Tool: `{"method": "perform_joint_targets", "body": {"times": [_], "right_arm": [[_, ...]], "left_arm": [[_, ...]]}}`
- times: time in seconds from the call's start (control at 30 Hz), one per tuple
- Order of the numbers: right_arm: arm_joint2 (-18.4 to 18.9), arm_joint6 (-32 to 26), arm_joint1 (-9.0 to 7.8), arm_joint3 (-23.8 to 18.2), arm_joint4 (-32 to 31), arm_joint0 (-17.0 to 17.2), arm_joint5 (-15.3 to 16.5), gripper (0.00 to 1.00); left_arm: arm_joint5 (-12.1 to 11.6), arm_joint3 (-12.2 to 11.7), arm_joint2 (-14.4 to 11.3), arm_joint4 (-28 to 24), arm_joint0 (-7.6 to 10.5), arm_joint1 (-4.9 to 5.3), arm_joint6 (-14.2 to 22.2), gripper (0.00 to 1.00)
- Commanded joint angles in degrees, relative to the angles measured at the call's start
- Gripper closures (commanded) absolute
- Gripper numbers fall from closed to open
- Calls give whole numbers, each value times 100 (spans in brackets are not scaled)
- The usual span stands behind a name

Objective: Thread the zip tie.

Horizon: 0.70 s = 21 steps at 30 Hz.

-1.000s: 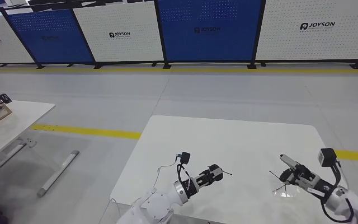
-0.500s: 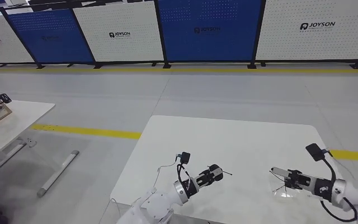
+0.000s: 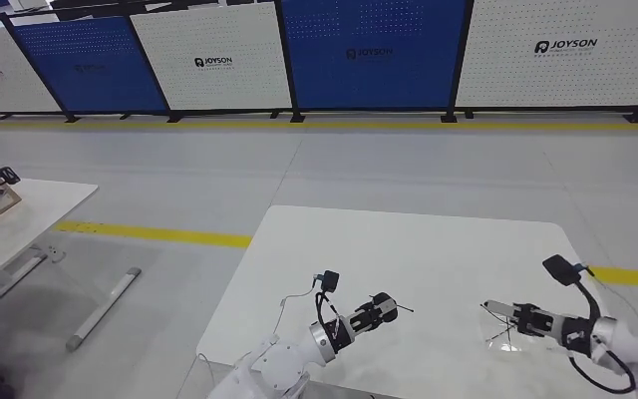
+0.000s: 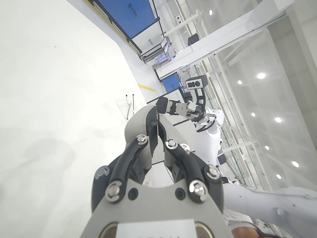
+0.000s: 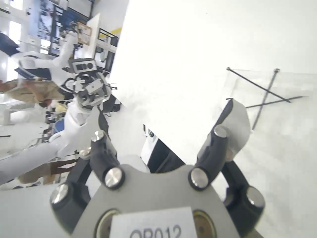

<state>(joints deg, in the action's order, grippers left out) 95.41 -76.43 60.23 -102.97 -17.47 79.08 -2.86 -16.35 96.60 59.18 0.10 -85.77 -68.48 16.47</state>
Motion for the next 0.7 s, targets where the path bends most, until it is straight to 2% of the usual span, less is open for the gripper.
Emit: {"method": "perform_joint_targets", "body": {"times": [0.0,0.07,0.17,0.27,0.57,0.6,0.67], "right_arm": [[-25,-213,-51,-47,-503,-46,-131,0],[-56,-258,-84,-73,-886,-90,-438,0],[-176,-321,-122,-39,-1308,-156,-648,0],[-290,-228,-137,28,-1349,-287,-666,0],[-290,-228,-137,28,-1349,-287,-666,0],[-313,-111,-138,33,-1395,-268,-628,0],[-510,-321,-171,35,-1813,-357,-649,0]], "left_arm": [[0,0,0,0,0,0,0,100],[0,0,0,0,0,0,0,100],[0,0,0,0,0,0,0,100],[0,0,0,0,0,0,0,100],[0,0,0,0,0,0,0,100],[0,0,0,0,0,0,0,100],[0,0,0,0,0,0,0,100]]}}
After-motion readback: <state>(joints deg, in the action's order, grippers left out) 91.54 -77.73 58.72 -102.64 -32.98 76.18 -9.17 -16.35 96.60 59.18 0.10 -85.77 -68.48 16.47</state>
